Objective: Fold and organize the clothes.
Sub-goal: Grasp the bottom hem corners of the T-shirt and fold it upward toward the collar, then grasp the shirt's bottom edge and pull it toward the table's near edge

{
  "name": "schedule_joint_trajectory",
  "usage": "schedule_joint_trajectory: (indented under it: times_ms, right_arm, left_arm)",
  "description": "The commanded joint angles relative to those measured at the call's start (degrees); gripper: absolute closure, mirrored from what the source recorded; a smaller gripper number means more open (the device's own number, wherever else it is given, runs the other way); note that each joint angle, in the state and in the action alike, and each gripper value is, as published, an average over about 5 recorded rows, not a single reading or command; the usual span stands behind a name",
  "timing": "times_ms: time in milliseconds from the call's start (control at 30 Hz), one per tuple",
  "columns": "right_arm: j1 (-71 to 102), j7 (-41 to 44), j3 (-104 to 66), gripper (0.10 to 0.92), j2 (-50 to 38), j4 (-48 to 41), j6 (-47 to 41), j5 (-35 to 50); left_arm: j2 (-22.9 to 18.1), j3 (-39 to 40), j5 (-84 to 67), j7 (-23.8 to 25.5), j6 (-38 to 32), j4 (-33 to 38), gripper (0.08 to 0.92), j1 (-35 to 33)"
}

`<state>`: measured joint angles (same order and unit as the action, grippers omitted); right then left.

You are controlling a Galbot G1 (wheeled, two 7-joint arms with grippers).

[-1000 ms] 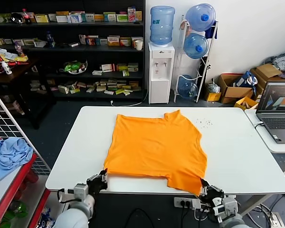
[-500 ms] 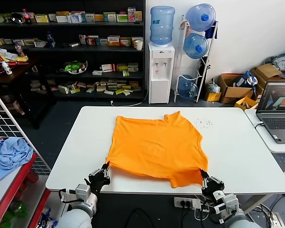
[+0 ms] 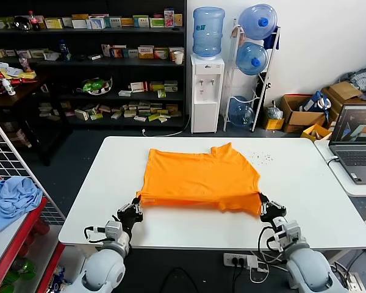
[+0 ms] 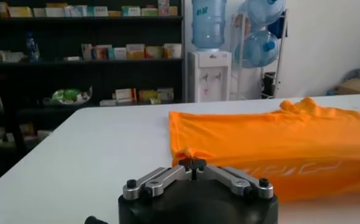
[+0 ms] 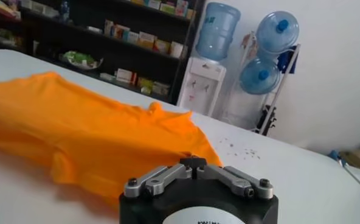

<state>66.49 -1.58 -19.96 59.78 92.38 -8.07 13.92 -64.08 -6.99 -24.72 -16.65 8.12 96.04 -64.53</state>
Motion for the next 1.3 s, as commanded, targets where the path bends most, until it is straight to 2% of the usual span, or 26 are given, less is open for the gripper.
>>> schedule_joint_trajectory:
  times_ms: [33, 267, 400, 667, 1033, 1167, 1300]
  right_arm:
    - [-10.0, 0.9, 3.8, 0.901, 1.7, -10.4, 0.2, 0.4]
    - [-11.9, 1.8, 5.6, 0.887, 1.5, -11.4, -4.4, 3.4]
    - [-10.3, 1.7, 5.2, 0.768, 0.0, -7.9, -7.9, 6.7]
    - [-0.3, 1.9, 0.8, 0.542, -6.4, 5.6, -16.7, 10.1]
    - [4.1, 4.0, -0.2, 0.236, -8.1, 6.1, -18.8, 8.6]
    - [3.5, 4.4, 0.5, 0.212, -7.9, 4.6, -18.7, 8.3]
    - [2.4, 4.3, 1.1, 0.294, -7.3, 3.2, -18.0, 8.0]
  left_arm:
    - [-0.7, 2.4, 0.4, 0.3, -0.6, -8.2, 0.908, 8.4]
    - [-0.3, 3.6, -0.1, 1.3, 1.1, -8.7, 0.891, 9.6]
    - [0.5, 3.4, -0.9, 1.1, 2.0, -6.8, 0.799, 7.7]
    - [4.1, 1.9, -7.1, -0.5, 5.5, 1.4, 0.565, 1.4]
    - [4.2, 0.9, -12.8, -2.4, 8.2, 1.7, 0.248, -0.2]
    - [3.9, 1.0, -13.6, -2.9, 8.8, 0.2, 0.185, 0.5]
    - [3.5, 1.0, -14.5, -3.1, 9.1, -1.4, 0.178, 1.3]
